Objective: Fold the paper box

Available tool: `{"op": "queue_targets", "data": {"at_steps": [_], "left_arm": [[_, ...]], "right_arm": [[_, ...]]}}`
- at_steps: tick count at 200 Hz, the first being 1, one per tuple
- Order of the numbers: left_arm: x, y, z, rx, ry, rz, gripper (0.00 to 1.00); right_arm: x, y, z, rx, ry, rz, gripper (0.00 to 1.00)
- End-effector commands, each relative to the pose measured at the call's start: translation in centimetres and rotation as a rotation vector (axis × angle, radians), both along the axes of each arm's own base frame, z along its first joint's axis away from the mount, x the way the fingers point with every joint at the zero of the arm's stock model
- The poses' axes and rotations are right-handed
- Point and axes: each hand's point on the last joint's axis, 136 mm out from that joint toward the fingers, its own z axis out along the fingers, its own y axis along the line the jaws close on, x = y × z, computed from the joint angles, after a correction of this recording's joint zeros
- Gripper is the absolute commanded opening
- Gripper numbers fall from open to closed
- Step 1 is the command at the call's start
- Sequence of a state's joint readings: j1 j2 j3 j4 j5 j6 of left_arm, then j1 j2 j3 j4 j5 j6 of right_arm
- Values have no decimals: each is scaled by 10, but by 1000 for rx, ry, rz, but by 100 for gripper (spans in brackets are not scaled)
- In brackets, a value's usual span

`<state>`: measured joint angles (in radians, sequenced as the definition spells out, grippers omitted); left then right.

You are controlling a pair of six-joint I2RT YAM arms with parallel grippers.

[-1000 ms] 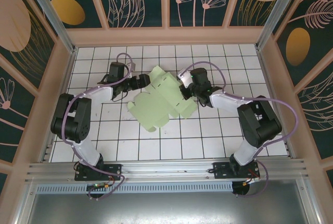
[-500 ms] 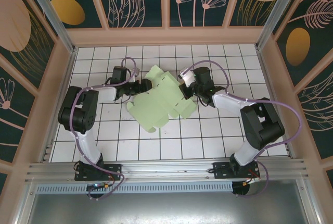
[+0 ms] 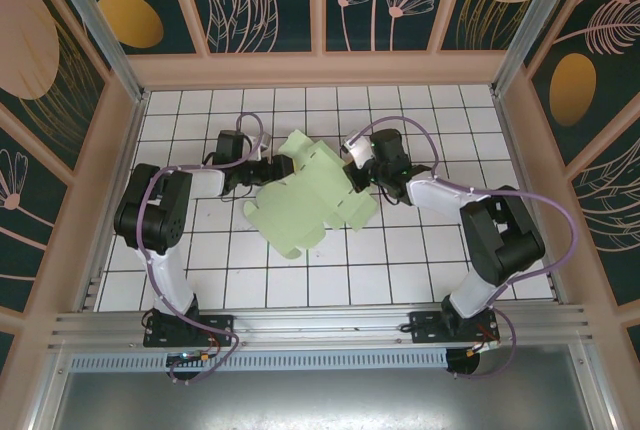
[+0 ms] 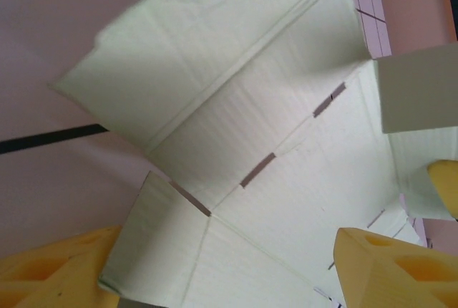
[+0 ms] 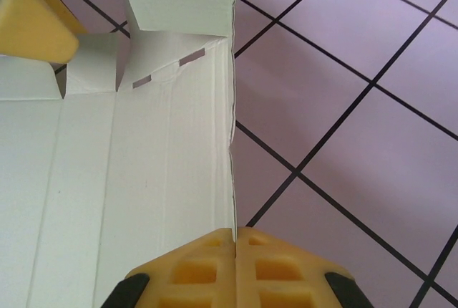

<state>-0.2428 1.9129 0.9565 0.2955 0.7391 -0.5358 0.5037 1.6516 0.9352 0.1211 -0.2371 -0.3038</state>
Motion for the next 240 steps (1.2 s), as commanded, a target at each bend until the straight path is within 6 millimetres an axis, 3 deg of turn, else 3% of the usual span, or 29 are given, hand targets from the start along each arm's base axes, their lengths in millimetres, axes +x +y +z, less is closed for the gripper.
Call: {"op": "queue_targets", "data": {"at_steps": [1,54,93,126,147,178,201,216,240], "left_arm": [[-3,-7,25,-52,-57,-42,75],[-16,-17,32,-17,-66,-95,75],[-35,-28,14,22,-13,-132,74],[-47,-37,-1,42,30,-151,65],[-50,-36,-20,67,78,-128,65],[-53,-23,-65,153,199,-65,59],[-56,-15,-82,201,233,-32,59],[-55,-15,-79,202,224,-30,58],[-45,-23,-46,144,153,-38,58]], "right_arm": [[2,11,2,4,8,20,0],[3,13,-7,-24,24,14,0],[4,11,-13,-40,34,2,0],[9,8,-16,-60,30,-20,0],[9,9,-17,-70,28,-18,0],[8,10,-15,-77,22,-14,0],[7,7,-16,-85,20,-22,0],[7,7,-17,-87,22,-23,0],[8,7,-15,-85,18,-23,0]]}}
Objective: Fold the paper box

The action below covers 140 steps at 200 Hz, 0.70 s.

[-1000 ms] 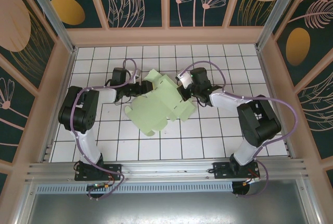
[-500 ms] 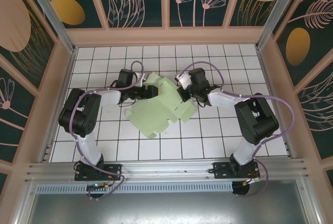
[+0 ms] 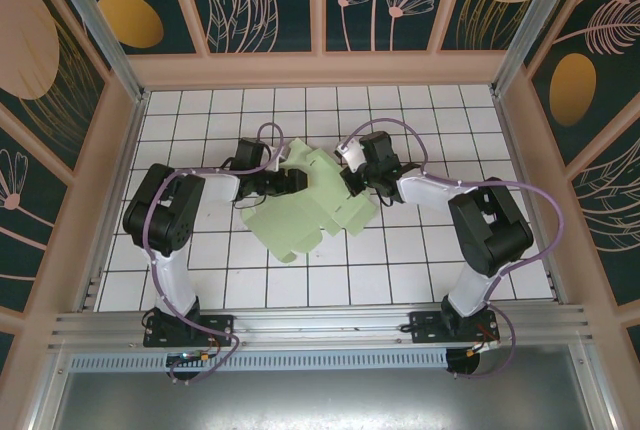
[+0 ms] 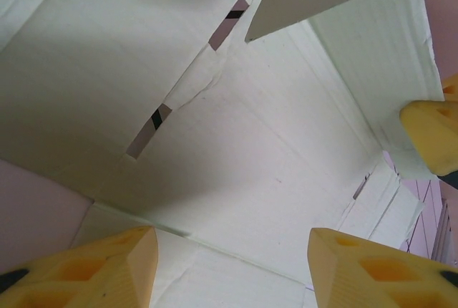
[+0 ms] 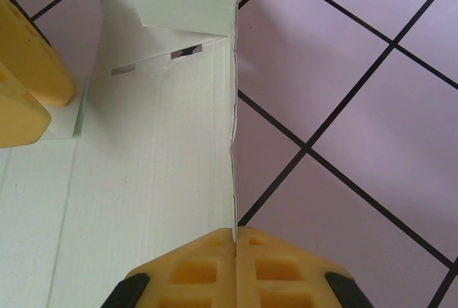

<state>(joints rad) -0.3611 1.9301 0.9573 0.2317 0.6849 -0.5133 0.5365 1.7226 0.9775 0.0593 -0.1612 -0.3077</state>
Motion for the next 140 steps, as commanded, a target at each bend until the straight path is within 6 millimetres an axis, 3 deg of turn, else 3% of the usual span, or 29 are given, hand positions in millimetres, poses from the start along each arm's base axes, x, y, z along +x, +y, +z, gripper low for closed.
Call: {"op": "queue_targets", "data": {"at_steps": [1,24,35,39,55,78,111,140], "left_arm": [[-13,14,-23,80,96,56,58],[0,7,12,26,32,60,59],[0,7,18,26,29,64,61],[9,5,27,22,5,68,61],[16,8,29,58,-7,82,61],[13,12,9,138,42,79,46],[-6,11,-22,186,109,47,45],[-11,13,-44,198,156,57,45]], "right_arm": [[7,5,12,6,-34,0,0],[9,5,13,4,-37,1,0],[10,6,12,0,-37,0,0],[7,12,12,0,-38,16,0],[6,15,11,1,-35,23,0],[8,16,12,2,-43,21,0],[7,13,8,-10,-35,17,0],[7,15,9,-11,-37,19,0]]}}
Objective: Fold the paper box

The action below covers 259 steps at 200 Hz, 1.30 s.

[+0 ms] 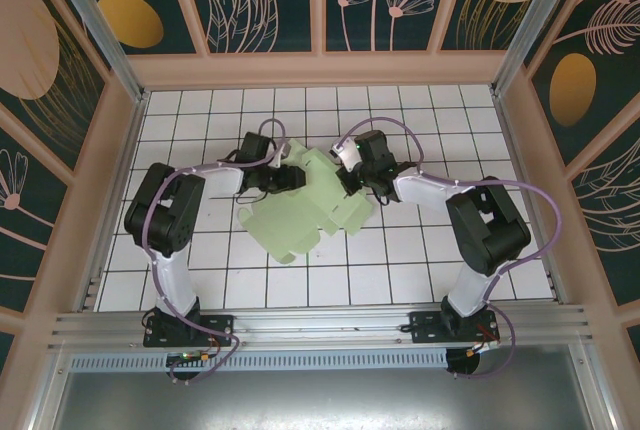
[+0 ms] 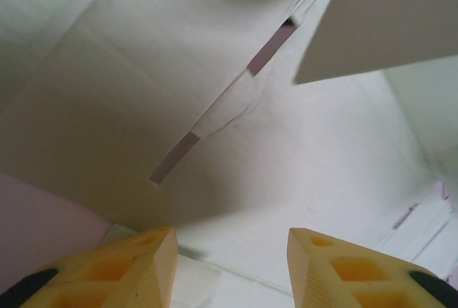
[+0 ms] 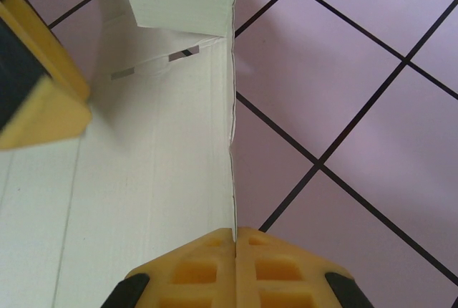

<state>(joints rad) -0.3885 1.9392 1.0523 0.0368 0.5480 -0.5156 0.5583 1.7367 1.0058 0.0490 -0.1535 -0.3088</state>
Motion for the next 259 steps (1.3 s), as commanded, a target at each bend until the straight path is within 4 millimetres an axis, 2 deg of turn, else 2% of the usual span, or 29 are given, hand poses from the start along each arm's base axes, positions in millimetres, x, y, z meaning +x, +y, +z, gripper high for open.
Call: {"op": "queue_targets", "data": {"at_steps": [1,25,69,89,100,136,151,172,205,214,217,221,238,259], "left_arm": [[-18,8,-35,58,95,0,45],[-15,5,-29,41,91,3,45],[-2,5,20,25,-35,7,48],[-1,6,32,24,-68,9,49],[-2,7,28,33,-65,12,49],[-9,10,-15,59,26,23,49],[-10,7,-15,37,35,18,48],[-3,6,8,26,-34,21,49],[13,15,65,32,-215,71,67],[15,17,72,37,-241,83,69],[16,17,86,27,-272,87,69],[17,18,91,30,-286,91,70],[18,21,95,42,-304,100,71],[16,21,80,56,-262,96,69]], "right_arm": [[7,4,6,-8,-30,2,0],[8,3,8,-15,-36,-2,0],[6,1,9,-16,-40,-5,0],[6,-1,6,-26,-38,-10,0],[6,-2,4,-32,-37,-11,0],[7,-2,6,-37,-47,-13,0],[7,-3,6,-44,-51,-16,0],[8,-4,6,-52,-58,-20,0],[8,-3,12,-39,-66,-16,0],[7,-2,12,-29,-59,-8,0],[6,-2,11,-26,-55,-4,0],[5,-2,10,-23,-45,1,0],[1,1,-2,-18,19,24,0],[-6,9,-17,3,111,43,0]]}}
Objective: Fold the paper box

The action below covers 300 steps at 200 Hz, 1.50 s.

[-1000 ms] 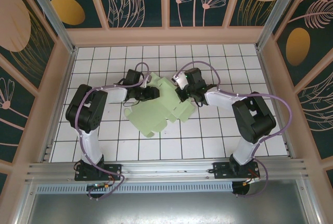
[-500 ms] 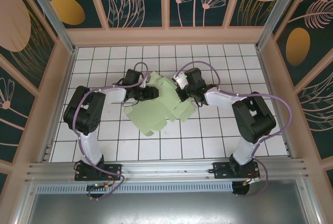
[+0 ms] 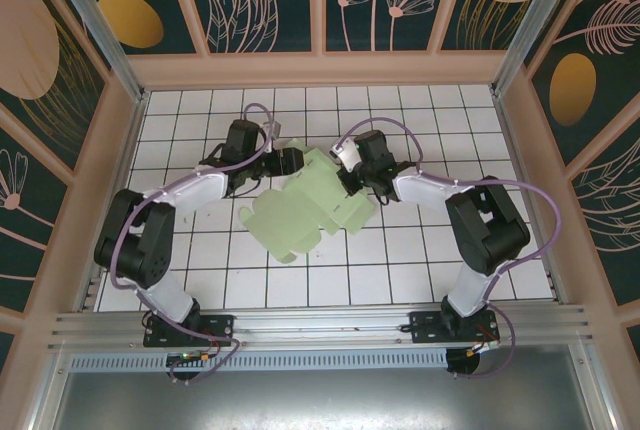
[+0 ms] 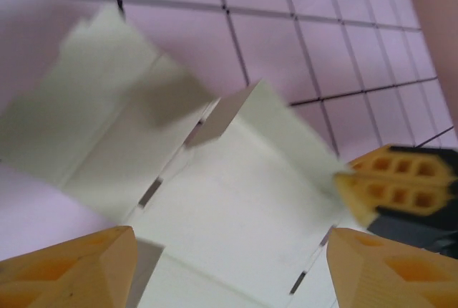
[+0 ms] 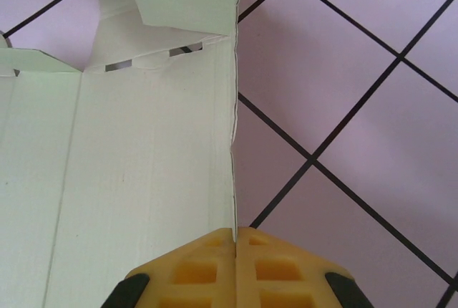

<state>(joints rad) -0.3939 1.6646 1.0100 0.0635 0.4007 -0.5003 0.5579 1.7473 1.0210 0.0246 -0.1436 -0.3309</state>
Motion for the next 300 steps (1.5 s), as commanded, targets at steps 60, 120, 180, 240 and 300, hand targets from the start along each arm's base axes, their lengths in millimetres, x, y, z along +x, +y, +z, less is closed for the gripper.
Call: {"op": "queue_targets", "data": {"at_steps": [60,120,180,240,300], "left_arm": [[0,2,-36,36,87,13,67],[-2,4,-29,46,65,2,67],[-4,5,-32,52,70,1,67],[-4,5,-32,56,68,3,67],[2,9,-6,37,-8,42,75]], "right_arm": [[2,-4,-25,55,161,-11,9],[3,-8,-34,51,190,-11,33],[3,-10,-45,35,220,-3,33],[3,-12,-43,25,214,1,5],[6,-16,-27,-20,140,-8,0]]}}
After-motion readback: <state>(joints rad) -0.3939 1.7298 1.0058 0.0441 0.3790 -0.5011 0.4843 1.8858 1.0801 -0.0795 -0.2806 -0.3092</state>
